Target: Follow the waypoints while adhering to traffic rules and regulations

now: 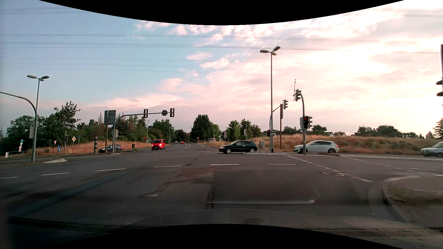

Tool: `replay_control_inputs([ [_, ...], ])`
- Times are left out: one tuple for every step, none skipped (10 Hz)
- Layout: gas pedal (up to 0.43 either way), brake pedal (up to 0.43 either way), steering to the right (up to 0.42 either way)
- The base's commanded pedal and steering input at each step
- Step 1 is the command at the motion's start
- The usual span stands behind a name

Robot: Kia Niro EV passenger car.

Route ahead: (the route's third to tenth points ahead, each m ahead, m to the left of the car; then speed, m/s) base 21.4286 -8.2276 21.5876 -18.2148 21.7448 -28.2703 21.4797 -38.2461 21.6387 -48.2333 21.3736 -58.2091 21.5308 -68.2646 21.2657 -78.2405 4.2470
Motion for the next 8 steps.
replay_control_inputs([
  [0.22,0.0,0.093],
  [0.197,0.0,0.118],
  [0.197,0.0,0.142],
  [0.197,0.0,0.163],
  [0.197,0.0,0.179],
  [0.189,0.0,0.201],
  [0.177,0.0,0.225],
  [0.177,0.0,0.243],
])
